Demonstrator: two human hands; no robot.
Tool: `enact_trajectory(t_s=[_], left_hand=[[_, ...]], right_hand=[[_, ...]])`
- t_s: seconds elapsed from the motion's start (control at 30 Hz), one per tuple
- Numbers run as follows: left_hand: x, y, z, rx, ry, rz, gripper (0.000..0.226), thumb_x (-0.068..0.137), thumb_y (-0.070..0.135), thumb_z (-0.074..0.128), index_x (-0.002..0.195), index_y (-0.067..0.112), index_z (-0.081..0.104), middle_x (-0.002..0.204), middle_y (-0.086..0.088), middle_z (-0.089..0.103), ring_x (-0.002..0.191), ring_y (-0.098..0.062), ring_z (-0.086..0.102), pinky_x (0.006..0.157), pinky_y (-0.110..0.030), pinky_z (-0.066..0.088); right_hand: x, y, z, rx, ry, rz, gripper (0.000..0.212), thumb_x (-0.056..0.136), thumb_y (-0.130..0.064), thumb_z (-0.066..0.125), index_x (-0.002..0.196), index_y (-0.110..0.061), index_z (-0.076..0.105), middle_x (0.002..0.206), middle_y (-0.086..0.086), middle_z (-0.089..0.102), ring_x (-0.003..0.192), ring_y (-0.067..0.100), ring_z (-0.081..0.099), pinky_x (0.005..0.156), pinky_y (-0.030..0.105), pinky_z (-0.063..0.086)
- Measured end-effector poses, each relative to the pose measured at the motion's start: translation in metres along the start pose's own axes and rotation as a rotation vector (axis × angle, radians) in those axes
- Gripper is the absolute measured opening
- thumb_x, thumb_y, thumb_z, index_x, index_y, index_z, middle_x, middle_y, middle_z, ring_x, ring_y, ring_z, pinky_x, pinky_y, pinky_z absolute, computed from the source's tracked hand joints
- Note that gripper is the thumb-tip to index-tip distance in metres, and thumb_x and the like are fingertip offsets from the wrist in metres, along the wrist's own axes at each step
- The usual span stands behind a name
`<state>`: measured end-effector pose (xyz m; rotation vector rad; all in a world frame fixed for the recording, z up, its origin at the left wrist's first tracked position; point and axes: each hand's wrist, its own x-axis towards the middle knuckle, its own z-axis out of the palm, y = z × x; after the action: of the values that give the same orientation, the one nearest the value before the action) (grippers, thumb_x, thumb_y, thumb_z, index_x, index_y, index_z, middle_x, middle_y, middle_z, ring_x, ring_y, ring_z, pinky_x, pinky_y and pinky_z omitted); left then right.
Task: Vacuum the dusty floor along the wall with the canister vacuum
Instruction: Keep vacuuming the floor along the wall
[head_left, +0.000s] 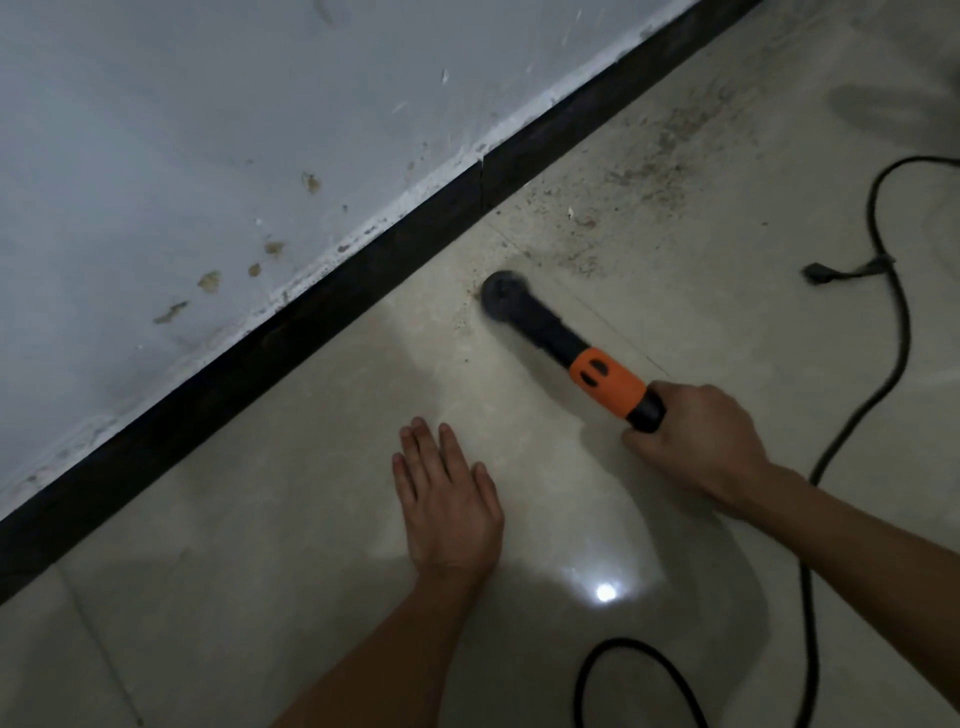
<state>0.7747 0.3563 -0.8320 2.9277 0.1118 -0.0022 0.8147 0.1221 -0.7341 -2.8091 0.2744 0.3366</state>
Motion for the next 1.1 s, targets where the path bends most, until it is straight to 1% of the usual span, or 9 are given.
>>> enact_trajectory(t_s=[0.07,0.17,0.23,0.37,0.5,0.73,0.8,0.93,1.1], left_hand=[[0.001,0.001,0.0,-0.003,0.0,-0.004,0.059,0.093,0.031,0.034,0.14,-0.002,0.044,0.15,-0.026,0.032,0.141,-0.039,0.028,0.116,-0.051,0.021],[0.001,0.001,0.0,0.003,0.0,-0.003,0.059,0.093,0.032,0.034,0.14,-0.001,0.043,0.15,-0.026,0.032,0.141,-0.038,0.027,0.116,-0.05,0.02],[0.0,0.001,0.0,0.006,-0.003,-0.01,0.059,0.093,0.032,0.034,0.141,-0.001,0.042,0.151,-0.025,0.031,0.141,-0.037,0.027,0.116,-0.049,0.02],[0.0,0.001,-0.001,0.007,-0.001,-0.009,0.059,0.093,0.032,0.033,0.141,-0.001,0.043,0.151,-0.025,0.031,0.141,-0.038,0.027,0.116,-0.049,0.02],[0.0,0.002,-0.001,0.005,-0.003,-0.017,0.059,0.093,0.032,0.032,0.141,-0.001,0.042,0.151,-0.025,0.031,0.142,-0.038,0.027,0.116,-0.05,0.023],[0.0,0.003,-0.003,0.01,-0.017,-0.012,0.059,0.094,0.033,0.03,0.141,-0.001,0.042,0.152,-0.025,0.029,0.143,-0.037,0.025,0.116,-0.05,0.022],[0.0,0.003,-0.003,0.009,-0.02,-0.017,0.059,0.094,0.033,0.031,0.141,-0.001,0.042,0.152,-0.025,0.029,0.143,-0.037,0.025,0.116,-0.051,0.023],[0.0,0.003,-0.005,0.004,-0.022,-0.024,0.059,0.093,0.033,0.032,0.14,0.0,0.044,0.151,-0.024,0.031,0.142,-0.037,0.027,0.115,-0.051,0.025],[0.0,0.002,-0.005,0.016,-0.037,-0.016,0.059,0.094,0.033,0.032,0.142,0.0,0.041,0.152,-0.025,0.03,0.143,-0.037,0.026,0.116,-0.051,0.023]], right_hand=[[-0.003,-0.009,0.007,0.016,-0.047,-0.065,0.023,0.068,-0.036,0.07,0.068,-0.026,0.049,0.061,-0.002,0.054,0.065,0.029,0.061,0.056,0.028,0.037],[0.02,-0.009,0.0,0.01,0.042,0.031,0.02,0.067,-0.038,0.07,0.075,-0.023,0.06,0.062,-0.001,0.054,0.06,0.027,0.054,0.057,0.028,0.036],[0.032,-0.008,-0.003,0.027,0.081,0.077,0.021,0.067,-0.037,0.07,0.077,-0.021,0.062,0.061,-0.002,0.055,0.057,0.025,0.052,0.055,0.028,0.036],[0.034,-0.02,0.004,0.042,-0.012,-0.009,0.019,0.066,-0.036,0.071,0.071,-0.024,0.058,0.058,-0.007,0.054,0.05,0.013,0.049,0.047,0.023,0.03],[0.063,-0.025,-0.006,0.059,0.083,0.055,0.021,0.066,-0.037,0.071,0.075,-0.02,0.061,0.058,-0.007,0.053,0.05,0.009,0.047,0.048,0.02,0.029],[0.081,-0.035,-0.007,0.045,0.032,-0.049,0.019,0.067,-0.034,0.071,0.068,-0.02,0.058,0.056,-0.003,0.055,0.049,0.013,0.051,0.047,0.021,0.029],[0.082,-0.035,-0.009,0.047,0.034,-0.049,0.019,0.067,-0.035,0.071,0.069,-0.021,0.058,0.057,-0.002,0.055,0.05,0.013,0.051,0.047,0.021,0.029],[0.074,-0.035,-0.003,0.054,-0.045,-0.103,0.019,0.065,-0.037,0.071,0.071,-0.023,0.059,0.059,-0.004,0.056,0.051,0.01,0.051,0.047,0.02,0.029],[0.063,-0.01,-0.016,0.086,-0.023,0.017,0.02,0.065,-0.035,0.073,0.069,-0.021,0.059,0.058,-0.004,0.058,0.052,0.013,0.054,0.047,0.022,0.032]])
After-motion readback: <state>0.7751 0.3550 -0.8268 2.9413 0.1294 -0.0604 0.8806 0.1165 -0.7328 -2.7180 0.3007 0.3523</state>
